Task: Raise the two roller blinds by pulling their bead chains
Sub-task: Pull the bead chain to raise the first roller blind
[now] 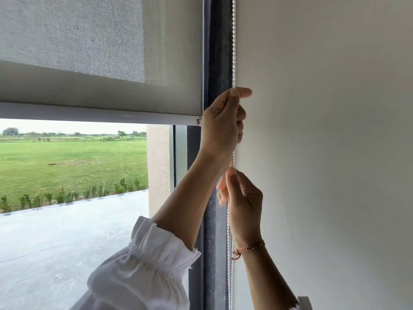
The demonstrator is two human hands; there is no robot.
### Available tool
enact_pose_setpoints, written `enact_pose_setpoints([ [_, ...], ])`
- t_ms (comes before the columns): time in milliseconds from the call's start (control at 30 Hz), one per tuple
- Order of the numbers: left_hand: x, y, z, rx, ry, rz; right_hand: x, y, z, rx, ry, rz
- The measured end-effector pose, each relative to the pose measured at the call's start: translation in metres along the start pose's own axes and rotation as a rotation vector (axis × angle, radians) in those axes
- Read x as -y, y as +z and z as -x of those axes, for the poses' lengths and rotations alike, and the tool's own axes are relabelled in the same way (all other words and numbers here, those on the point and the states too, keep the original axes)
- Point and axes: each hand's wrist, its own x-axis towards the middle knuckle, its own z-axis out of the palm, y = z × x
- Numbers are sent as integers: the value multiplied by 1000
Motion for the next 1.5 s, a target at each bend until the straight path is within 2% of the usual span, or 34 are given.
enact_pose_setpoints([
  [100,6,-4,0,-8,38,-11,11,-6,-22,-96,64,-50],
  [167,9,-6,-1,-10,65,-12,26,-8,-44,-193,52,-121],
  [233,11,-7,-2,-17,72,-15,48,-7,-64,-217,18,-224],
  [333,13,-8,-2,-30,76,-51,76,-1,-91,-164,-26,-238],
  [467,17,-5,1,-12,75,-19,101,21,-124,-65,-55,19],
  [667,19,-12,4,-13,119,6,116,36,-127,151,9,-93],
  [867,29,-19,19,30,98,-43,97,29,-114,191,68,-300],
  [967,39,-26,25,40,83,-76,88,23,-108,235,105,-327],
  [1500,68,-20,42,79,27,-165,80,0,-115,247,-18,-142],
])
